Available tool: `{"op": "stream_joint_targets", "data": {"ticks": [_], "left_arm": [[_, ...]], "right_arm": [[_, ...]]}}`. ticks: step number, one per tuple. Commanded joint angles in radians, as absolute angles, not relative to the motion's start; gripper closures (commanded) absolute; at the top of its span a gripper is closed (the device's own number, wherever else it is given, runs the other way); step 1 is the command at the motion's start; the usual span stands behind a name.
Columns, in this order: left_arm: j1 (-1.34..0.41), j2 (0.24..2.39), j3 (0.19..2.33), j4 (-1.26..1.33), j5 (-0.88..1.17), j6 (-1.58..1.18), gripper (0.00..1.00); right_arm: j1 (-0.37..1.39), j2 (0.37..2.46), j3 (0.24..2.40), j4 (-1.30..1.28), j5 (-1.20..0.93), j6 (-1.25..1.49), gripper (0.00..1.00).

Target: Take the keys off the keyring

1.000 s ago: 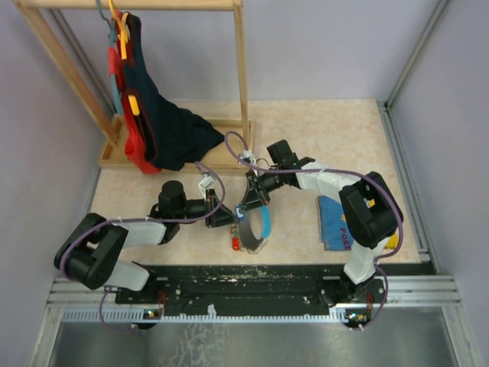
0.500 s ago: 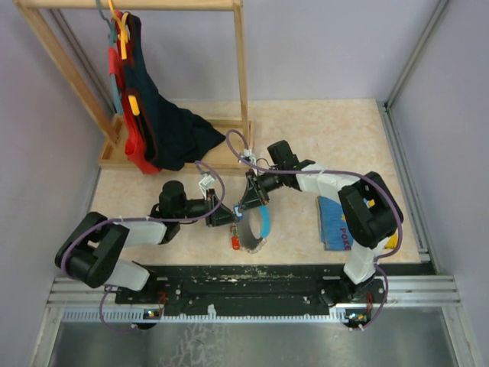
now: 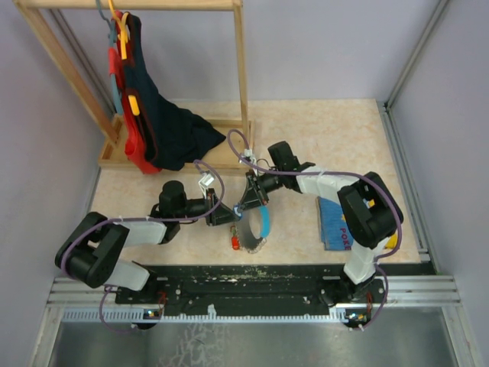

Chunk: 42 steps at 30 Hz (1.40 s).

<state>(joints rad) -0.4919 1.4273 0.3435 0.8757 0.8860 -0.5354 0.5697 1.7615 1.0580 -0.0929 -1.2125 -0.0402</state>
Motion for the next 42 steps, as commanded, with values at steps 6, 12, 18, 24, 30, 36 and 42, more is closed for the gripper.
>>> {"op": "stream_joint_targets", "data": {"ticks": [6, 12, 18, 24, 30, 36, 42], "left_arm": [[-0.493, 1.437, 0.359, 0.932, 0.88, -0.556, 0.82], [-0.489, 1.44, 0.354, 0.944, 0.892, -0.557, 0.95], [-0.465, 1.425, 0.339, 0.939, 0.927, -0.526, 1.0], [-0.455, 1.386, 0.34, 0.894, 0.977, -0.49, 1.0], [-0.456, 1.359, 0.362, 0.861, 1.015, -0.485, 1.0], [-0.459, 1.321, 0.409, 0.806, 1.063, -0.481, 1.0], [-0.493, 1.319, 0.501, 0.725, 1.129, -0.45, 1.0]], "right_arm": [[0.591, 1.756, 1.056, -0.032, -1.239, -0.035, 1.0], [0.598, 1.756, 1.066, -0.067, -1.231, -0.067, 0.99], [0.595, 1.745, 1.098, -0.153, -1.214, -0.148, 0.93], [0.575, 1.718, 1.125, -0.25, -1.197, -0.24, 0.72], [0.558, 1.684, 1.169, -0.407, -1.186, -0.409, 0.67], [0.503, 1.593, 1.194, -0.524, -1.186, -0.567, 0.58], [0.469, 1.446, 1.118, -0.543, -1.17, -0.814, 0.21]]}}
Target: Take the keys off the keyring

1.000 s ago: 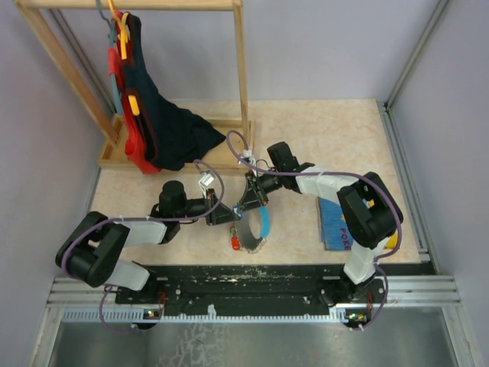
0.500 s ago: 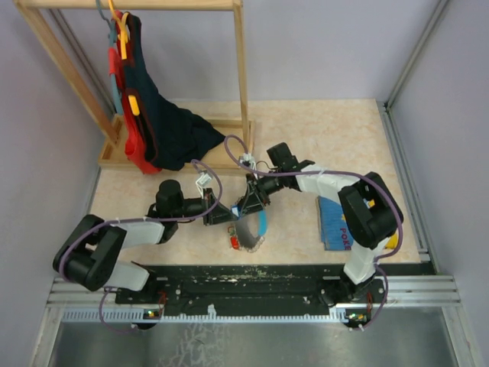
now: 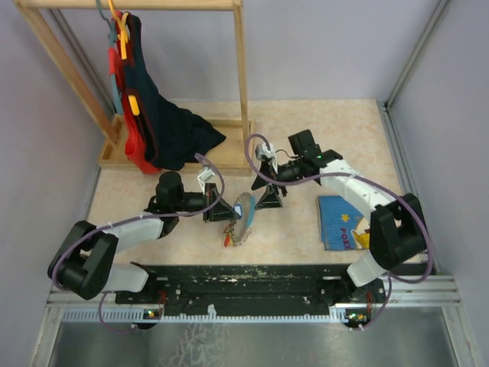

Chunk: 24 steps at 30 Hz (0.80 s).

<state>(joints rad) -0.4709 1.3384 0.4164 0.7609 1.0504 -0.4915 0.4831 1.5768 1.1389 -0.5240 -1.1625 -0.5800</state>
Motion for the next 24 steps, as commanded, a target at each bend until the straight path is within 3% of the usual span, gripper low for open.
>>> {"op": "stream_joint_targets", "data": {"ticks": [1, 5, 14, 17, 24], "left_arm": [[-0.503, 1.324, 0.523, 0.697, 1.139, -0.434, 1.0], [-0.543, 1.354, 0.63, 0.54, 1.164, -0.342, 1.0], [-0.597, 1.413, 0.77, 0.362, 1.219, -0.239, 1.0], [-0.609, 1.431, 0.789, 0.353, 1.243, -0.235, 1.0], [-0.629, 1.461, 0.812, 0.332, 1.278, -0.226, 1.0]], "right_arm": [[0.47, 1.418, 1.097, -0.531, -1.161, -0.855, 0.15], [0.468, 1.307, 1.024, -0.481, -1.13, -0.988, 0.01], [0.469, 1.304, 1.075, -0.686, -1.129, -1.236, 0.04], [0.47, 1.316, 1.076, -0.762, -1.131, -1.321, 0.1], [0.481, 1.377, 1.136, -0.907, -1.119, -1.434, 0.35]]}}
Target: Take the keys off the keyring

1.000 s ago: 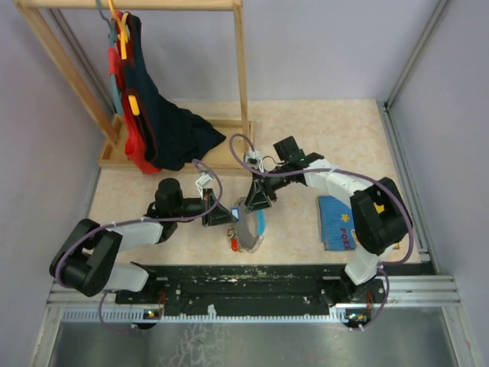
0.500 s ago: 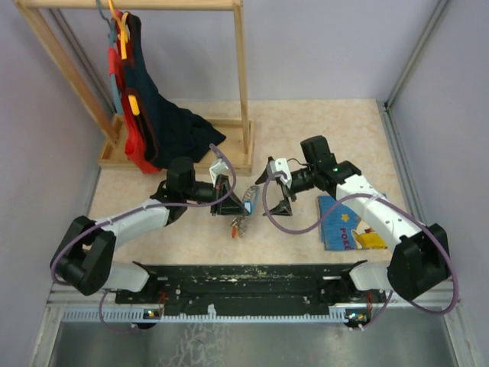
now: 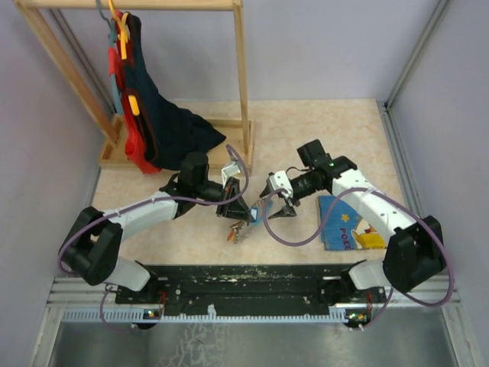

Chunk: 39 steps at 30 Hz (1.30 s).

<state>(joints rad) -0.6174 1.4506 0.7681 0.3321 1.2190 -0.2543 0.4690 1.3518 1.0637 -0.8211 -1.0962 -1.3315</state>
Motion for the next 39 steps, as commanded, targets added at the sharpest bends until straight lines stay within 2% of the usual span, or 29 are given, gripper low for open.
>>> {"op": "stream_joint_targets", "data": {"ticks": [1, 9, 15, 21, 31, 35, 39], "left_arm": [[-0.629, 1.462, 0.813, 0.331, 1.278, -0.224, 1.0], [-0.63, 1.452, 0.813, 0.318, 1.271, -0.21, 1.0], [-0.63, 1.457, 0.781, 0.419, 1.305, -0.273, 1.0], [-0.632, 1.458, 0.734, 0.562, 1.344, -0.358, 1.0], [-0.629, 1.459, 0.692, 0.624, 1.368, -0.389, 1.0], [-0.62, 1.447, 0.683, 0.552, 1.315, -0.341, 1.0], [-0.613, 1.436, 0.725, 0.316, 1.215, -0.219, 1.0]], "right_arm": [[0.488, 1.381, 1.137, -0.909, -1.111, -1.434, 0.37], [0.497, 1.35, 1.106, -0.827, -1.083, -1.336, 0.5], [0.538, 1.286, 1.035, -0.683, -1.077, -1.226, 0.53], [0.589, 1.308, 1.029, -0.674, -1.052, -1.215, 0.57], [0.589, 1.294, 1.028, -0.69, -0.981, -1.231, 0.9], [0.589, 1.29, 1.024, -0.687, -0.945, -1.226, 0.96], [0.589, 1.29, 1.032, -0.686, -0.904, -1.211, 0.99]]}}
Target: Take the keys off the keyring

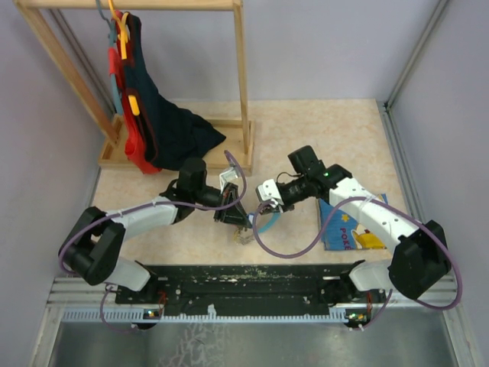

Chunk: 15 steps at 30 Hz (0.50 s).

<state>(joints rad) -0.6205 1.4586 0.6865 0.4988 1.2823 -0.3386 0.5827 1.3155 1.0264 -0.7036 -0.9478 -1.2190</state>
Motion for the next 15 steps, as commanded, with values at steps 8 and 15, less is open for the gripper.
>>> {"op": "stream_joint_targets", "data": {"ticks": [8, 15], "left_arm": [[-0.612, 1.396, 0.771, 0.128, 1.109, -0.176, 1.0], [-0.612, 1.363, 0.796, 0.002, 1.043, -0.132, 0.99]], "right_arm": [[0.589, 1.288, 1.065, -0.723, -0.841, -1.204, 1.0], [0.589, 1.279, 1.076, -0.737, -0.833, -1.203, 1.0]]}}
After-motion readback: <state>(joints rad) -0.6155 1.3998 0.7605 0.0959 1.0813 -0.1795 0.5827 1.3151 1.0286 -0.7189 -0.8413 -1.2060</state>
